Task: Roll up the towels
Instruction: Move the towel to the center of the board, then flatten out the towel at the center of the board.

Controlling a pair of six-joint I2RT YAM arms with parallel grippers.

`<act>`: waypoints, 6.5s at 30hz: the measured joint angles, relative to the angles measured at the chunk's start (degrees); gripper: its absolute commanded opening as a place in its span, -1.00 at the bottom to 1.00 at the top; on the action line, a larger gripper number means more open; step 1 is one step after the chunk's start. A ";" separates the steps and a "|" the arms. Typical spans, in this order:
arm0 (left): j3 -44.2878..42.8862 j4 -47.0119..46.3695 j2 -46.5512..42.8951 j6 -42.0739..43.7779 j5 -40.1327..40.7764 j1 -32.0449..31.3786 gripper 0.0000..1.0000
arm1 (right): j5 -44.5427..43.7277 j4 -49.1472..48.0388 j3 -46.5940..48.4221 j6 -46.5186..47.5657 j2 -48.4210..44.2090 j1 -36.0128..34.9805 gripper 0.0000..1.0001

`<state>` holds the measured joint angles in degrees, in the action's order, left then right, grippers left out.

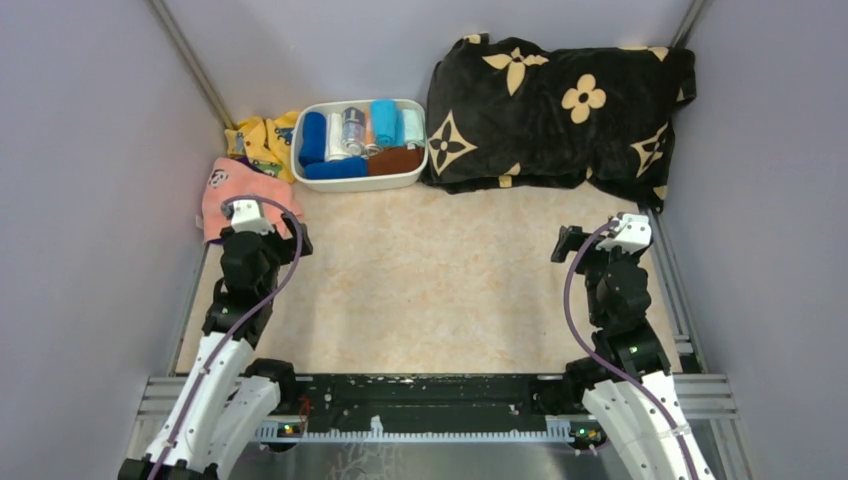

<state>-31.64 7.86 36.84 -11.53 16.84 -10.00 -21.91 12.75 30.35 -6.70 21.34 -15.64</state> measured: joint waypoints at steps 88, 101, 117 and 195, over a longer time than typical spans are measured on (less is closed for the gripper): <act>-27.76 7.98 34.47 -3.04 -23.74 -20.72 0.13 | 17.97 0.66 0.74 -0.70 9.68 0.00 0.88; -32.96 1.73 59.58 -4.83 -21.09 -44.74 0.22 | 10.49 12.79 5.33 -12.87 28.72 0.00 0.85; -46.40 3.28 78.27 -0.20 -11.45 -56.81 -0.05 | 6.49 16.98 5.29 -21.03 30.12 8.70 0.79; -22.43 14.75 37.51 8.37 -11.85 -10.16 -1.00 | 17.75 14.10 25.94 2.25 72.24 -41.20 -0.34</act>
<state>-54.06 22.61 74.35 -3.16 4.99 -20.16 -4.16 26.85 56.29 -4.45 93.58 -56.84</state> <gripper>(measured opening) 0.013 0.323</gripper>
